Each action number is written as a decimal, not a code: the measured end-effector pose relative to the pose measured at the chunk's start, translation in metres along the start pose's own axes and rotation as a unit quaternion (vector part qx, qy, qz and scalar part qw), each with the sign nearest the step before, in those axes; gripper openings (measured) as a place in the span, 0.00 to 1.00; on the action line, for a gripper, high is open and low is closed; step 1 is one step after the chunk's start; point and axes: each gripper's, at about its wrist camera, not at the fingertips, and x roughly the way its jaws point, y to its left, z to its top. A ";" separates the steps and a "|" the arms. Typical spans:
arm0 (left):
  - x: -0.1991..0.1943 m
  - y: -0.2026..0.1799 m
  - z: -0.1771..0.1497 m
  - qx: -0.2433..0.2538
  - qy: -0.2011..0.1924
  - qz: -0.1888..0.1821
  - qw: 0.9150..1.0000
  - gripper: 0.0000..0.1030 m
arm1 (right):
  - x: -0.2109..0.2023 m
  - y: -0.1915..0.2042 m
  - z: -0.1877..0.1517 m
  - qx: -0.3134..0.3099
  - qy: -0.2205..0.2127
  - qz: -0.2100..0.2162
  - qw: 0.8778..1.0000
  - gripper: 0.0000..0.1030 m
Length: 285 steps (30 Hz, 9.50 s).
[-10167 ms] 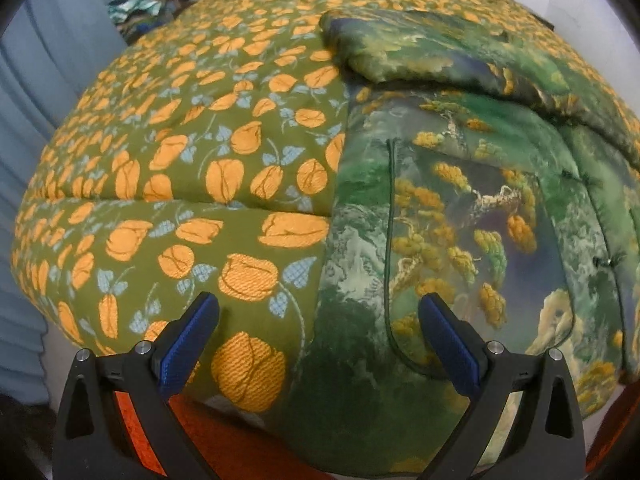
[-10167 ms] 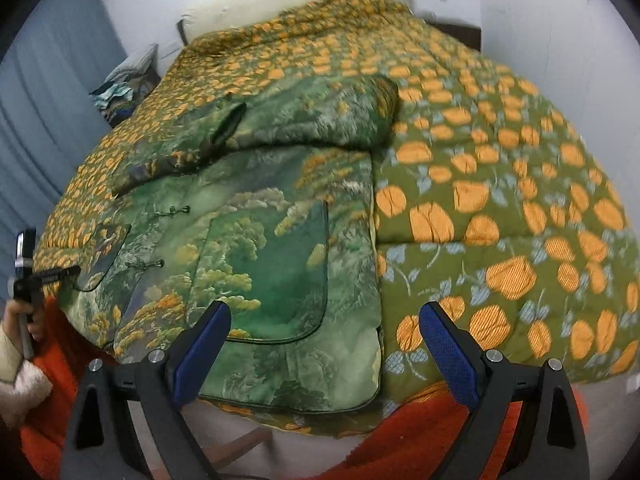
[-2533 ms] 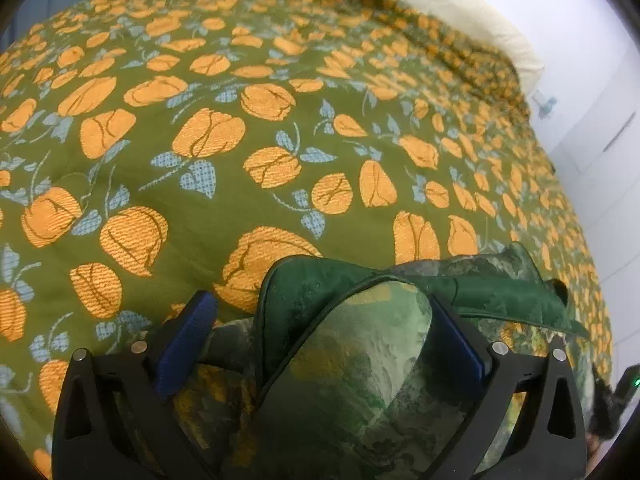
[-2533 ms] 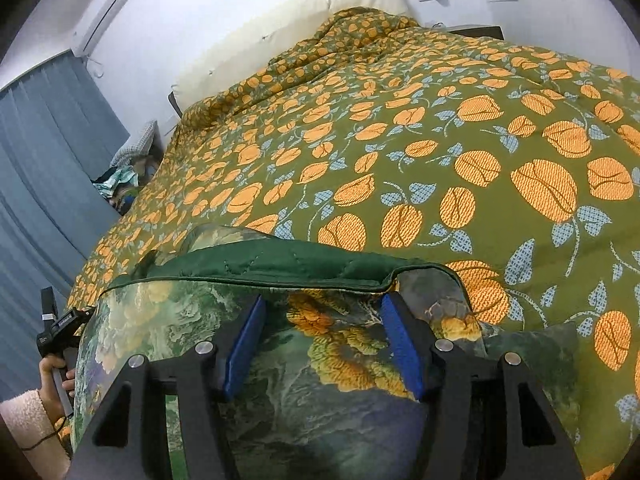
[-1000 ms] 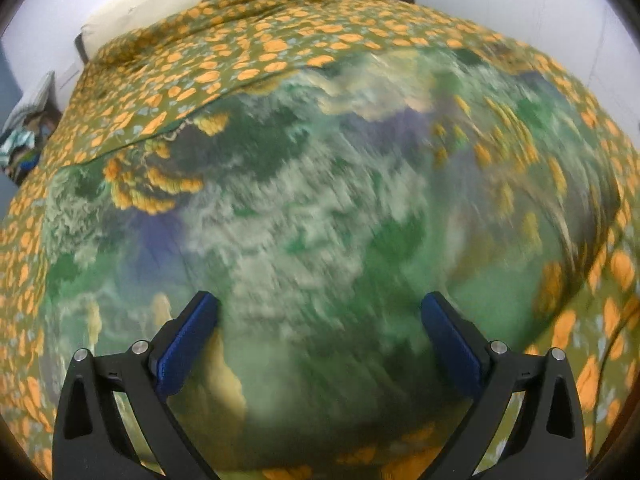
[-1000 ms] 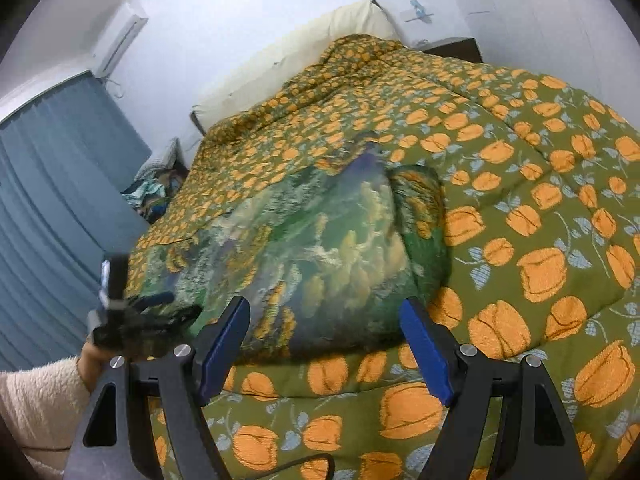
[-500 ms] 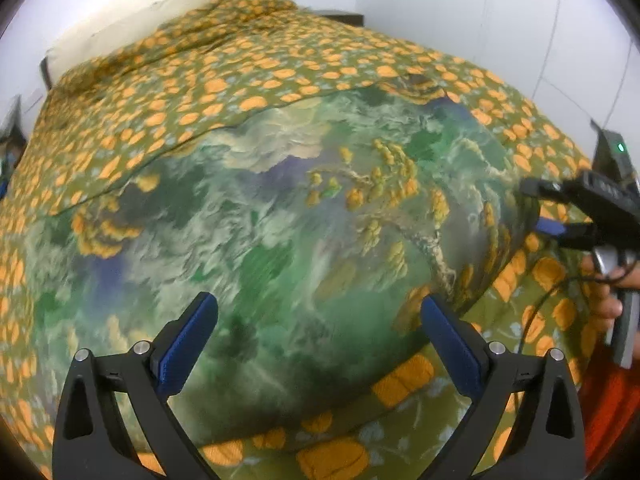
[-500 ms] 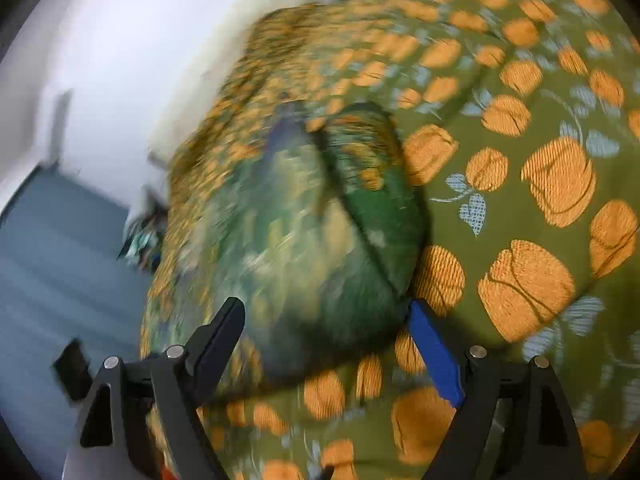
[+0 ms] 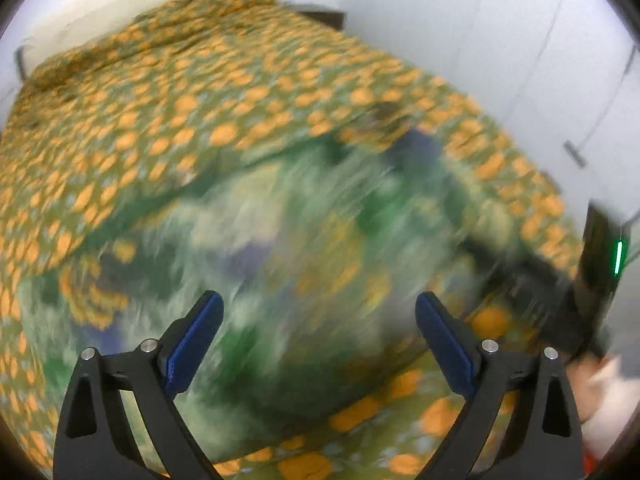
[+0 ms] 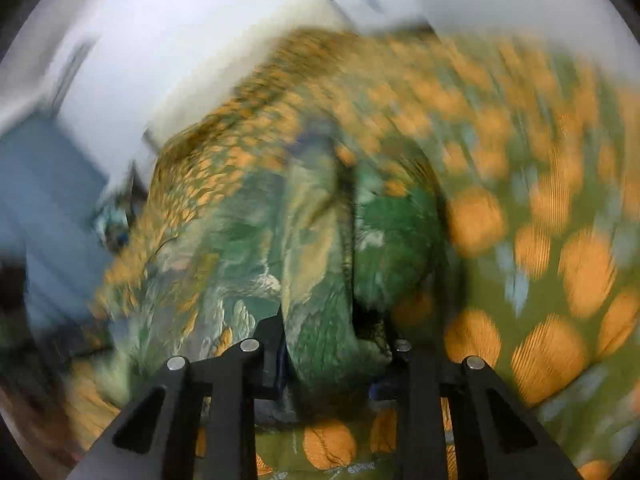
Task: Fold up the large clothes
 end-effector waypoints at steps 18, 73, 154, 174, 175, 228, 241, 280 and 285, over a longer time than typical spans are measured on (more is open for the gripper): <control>0.019 -0.036 0.012 0.136 0.143 0.149 0.969 0.58 | -0.021 0.227 -0.083 -0.541 -0.124 -0.063 0.830 0.21; -0.038 0.306 -0.182 -0.285 -0.011 -0.028 0.958 0.78 | 0.116 0.288 -0.040 -0.325 0.216 0.197 0.899 0.53; -0.166 0.101 -0.210 -0.229 -0.121 0.294 0.920 1.00 | -0.123 0.129 0.047 -0.204 0.035 -0.126 0.970 0.97; -0.163 0.099 -0.214 -0.232 -0.109 0.316 0.913 0.99 | -0.119 0.129 0.045 -0.205 0.044 -0.153 0.966 0.97; -0.163 0.100 -0.215 -0.233 -0.108 0.317 0.913 1.00 | -0.119 0.129 0.045 -0.206 0.044 -0.152 0.966 0.97; -0.071 0.194 -0.194 -0.217 -0.043 0.076 0.972 0.55 | 0.092 0.296 -0.031 -0.268 0.105 0.191 0.938 0.68; -0.027 0.226 -0.084 -0.185 -0.079 0.090 0.975 0.56 | 0.147 0.261 0.065 -0.213 0.096 0.182 0.955 0.68; -0.205 0.052 -0.191 -0.173 -0.197 0.277 0.924 1.00 | -0.156 0.174 0.039 -0.173 0.000 0.032 0.984 1.00; -0.211 0.036 -0.200 -0.163 -0.193 0.272 0.929 1.00 | -0.171 0.192 0.020 -0.176 0.018 0.032 0.984 1.00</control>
